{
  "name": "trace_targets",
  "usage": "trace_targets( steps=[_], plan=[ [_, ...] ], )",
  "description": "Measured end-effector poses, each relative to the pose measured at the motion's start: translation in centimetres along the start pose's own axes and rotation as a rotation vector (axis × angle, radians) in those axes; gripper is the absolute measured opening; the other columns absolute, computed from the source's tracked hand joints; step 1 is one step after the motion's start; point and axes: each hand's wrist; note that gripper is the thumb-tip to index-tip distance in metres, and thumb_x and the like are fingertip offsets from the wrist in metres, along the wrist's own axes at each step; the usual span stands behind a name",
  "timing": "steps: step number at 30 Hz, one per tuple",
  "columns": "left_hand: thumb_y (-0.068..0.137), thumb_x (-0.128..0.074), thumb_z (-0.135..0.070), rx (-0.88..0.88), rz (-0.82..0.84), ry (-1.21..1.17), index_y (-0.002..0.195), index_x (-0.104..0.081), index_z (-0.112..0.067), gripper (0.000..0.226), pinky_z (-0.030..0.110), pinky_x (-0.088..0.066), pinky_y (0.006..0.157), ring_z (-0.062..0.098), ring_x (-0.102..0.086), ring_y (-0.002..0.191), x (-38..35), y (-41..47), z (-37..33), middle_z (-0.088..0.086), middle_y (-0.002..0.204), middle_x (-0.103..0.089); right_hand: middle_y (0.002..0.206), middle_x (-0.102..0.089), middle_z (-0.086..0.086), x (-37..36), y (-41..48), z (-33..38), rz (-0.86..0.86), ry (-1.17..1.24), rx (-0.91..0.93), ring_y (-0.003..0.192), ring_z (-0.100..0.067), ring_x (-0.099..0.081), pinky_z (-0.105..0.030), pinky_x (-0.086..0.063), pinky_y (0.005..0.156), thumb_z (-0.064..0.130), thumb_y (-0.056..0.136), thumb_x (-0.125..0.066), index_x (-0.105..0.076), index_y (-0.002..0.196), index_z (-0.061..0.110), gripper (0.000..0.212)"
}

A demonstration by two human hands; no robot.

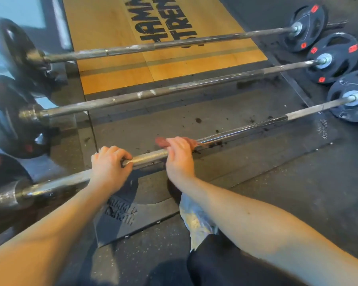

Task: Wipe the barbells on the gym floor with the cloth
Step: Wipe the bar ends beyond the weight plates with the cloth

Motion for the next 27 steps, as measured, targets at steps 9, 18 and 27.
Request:
trace_targets(
  steps=[9, 18, 27],
  plan=[
    [0.091, -0.070, -0.036, 0.123, 0.050, 0.043, 0.125, -0.065, -0.024, 0.036, 0.048, -0.036, 0.104, 0.029, -0.048, 0.124, 5.7, -3.8, 3.1, 0.003, 0.129, -0.061, 0.117, -0.073, -0.005, 0.6, -3.2, 8.9, 0.337, 0.450, -0.162, 0.090, -0.018, -0.071, -0.033, -0.060, 0.084, 0.015, 0.104, -0.056, -0.072, 0.113, 0.026, 0.021],
    [0.092, -0.074, -0.027, 0.112, 0.088, -0.687, 0.108, -0.073, -0.020, 0.018, 0.025, -0.042, 0.081, 0.011, -0.061, 0.090, 19.5, -8.8, -0.3, -0.005, 0.098, -0.070, 0.096, -0.067, -0.030, 9.0, -5.8, 22.3, 0.526, 0.710, -0.299, 0.067, -0.033, -0.070, -0.037, -0.061, 0.067, -0.004, 0.096, -0.054, -0.060, 0.114, -0.008, 0.019],
    [0.089, -0.071, -0.024, 0.134, -0.184, -0.764, 0.094, -0.067, -0.010, 0.015, 0.024, -0.047, 0.062, 0.016, -0.061, 0.076, 29.2, -14.9, 0.6, 0.004, 0.084, -0.066, 0.102, -0.062, -0.029, 12.5, -12.1, 33.5, 0.453, 0.320, -0.177, 0.060, -0.032, -0.067, -0.036, -0.062, 0.056, -0.010, 0.092, -0.052, -0.052, 0.126, 0.002, 0.036]
  ],
)
Point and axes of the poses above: each hand's wrist, its own y-axis towards the middle knuckle, its own x-axis out of the back of the hand, z = x × y
